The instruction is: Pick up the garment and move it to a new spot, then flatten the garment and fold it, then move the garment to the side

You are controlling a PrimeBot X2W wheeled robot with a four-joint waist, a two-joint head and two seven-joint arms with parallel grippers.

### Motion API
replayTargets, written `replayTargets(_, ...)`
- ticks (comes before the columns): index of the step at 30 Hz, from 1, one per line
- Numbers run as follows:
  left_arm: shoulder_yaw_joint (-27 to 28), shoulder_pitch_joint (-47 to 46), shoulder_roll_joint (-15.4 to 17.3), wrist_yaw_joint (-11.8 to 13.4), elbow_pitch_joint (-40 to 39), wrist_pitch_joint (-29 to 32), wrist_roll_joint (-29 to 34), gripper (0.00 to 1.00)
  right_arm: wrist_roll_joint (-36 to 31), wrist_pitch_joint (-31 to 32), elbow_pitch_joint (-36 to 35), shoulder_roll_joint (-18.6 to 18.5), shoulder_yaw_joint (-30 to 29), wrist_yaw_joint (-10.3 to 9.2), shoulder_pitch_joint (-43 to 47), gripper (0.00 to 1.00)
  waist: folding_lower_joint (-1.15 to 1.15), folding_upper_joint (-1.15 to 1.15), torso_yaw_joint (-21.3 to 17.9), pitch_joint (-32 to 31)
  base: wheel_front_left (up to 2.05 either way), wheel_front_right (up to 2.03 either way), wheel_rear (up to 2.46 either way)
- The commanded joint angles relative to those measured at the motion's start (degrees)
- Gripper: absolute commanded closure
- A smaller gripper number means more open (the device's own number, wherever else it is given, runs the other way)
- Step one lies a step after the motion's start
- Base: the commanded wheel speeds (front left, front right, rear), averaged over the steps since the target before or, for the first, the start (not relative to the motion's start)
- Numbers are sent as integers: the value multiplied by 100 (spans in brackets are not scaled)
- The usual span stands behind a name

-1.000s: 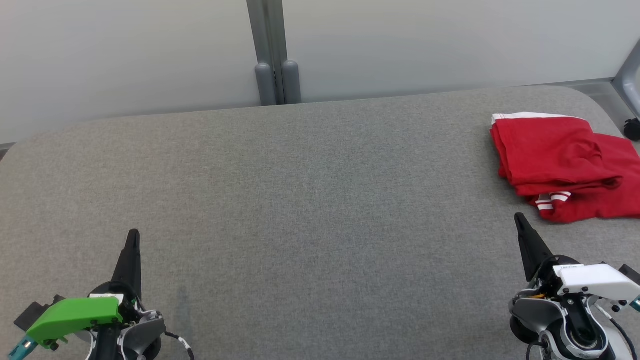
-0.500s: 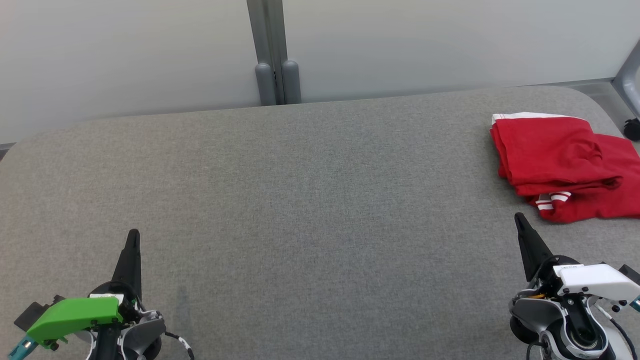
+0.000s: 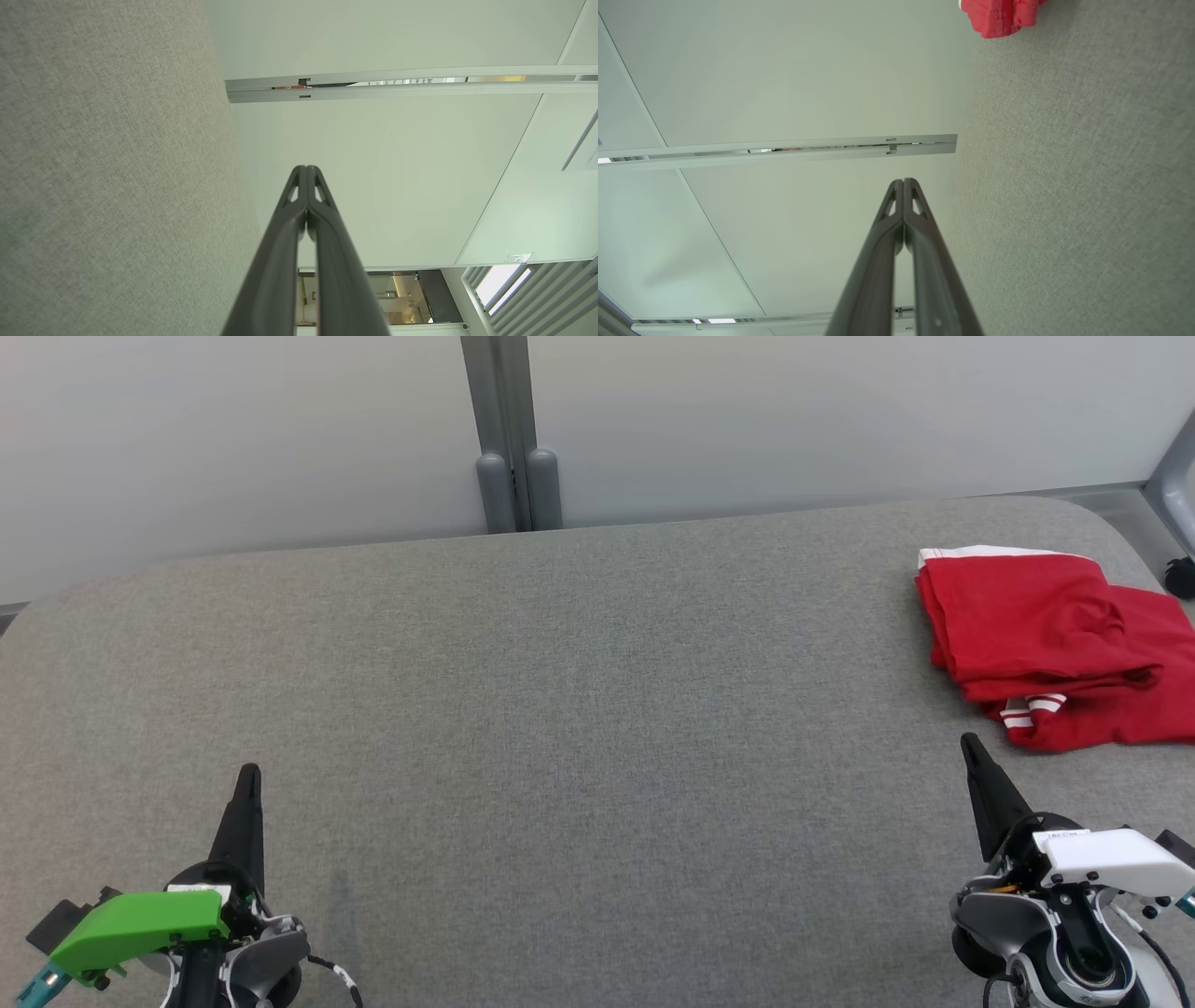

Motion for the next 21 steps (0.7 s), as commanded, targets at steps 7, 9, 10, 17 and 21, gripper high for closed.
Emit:
replayTargets(7, 17, -75, 42, -32, -12, 21, -4, 100, 39, 19, 10, -24, -7, 2, -31, 100, 0, 0, 0, 0, 0, 0, 0)
replayTargets(9, 17, -75, 42, -32, -12, 21, -4, 100, 39, 19, 10, -24, -6, 2, -31, 100, 0, 0, 0, 0, 0, 0, 0)
replayTargets(10, 17, -75, 42, -32, -12, 21, -4, 100, 39, 18, 10, -24, -6, 2, -31, 100, 0, 0, 0, 0, 0, 0, 0)
replayTargets(17, 17, -75, 42, -32, -13, 21, -4, 100, 39, 18, 10, -24, -6, 2, -31, 100, 0, 0, 0, 0, 0, 0, 0)
replayTargets(21, 17, -75, 42, -32, -13, 21, -4, 100, 39, 18, 10, -24, -6, 2, -31, 100, 0, 0, 0, 0, 0, 0, 0)
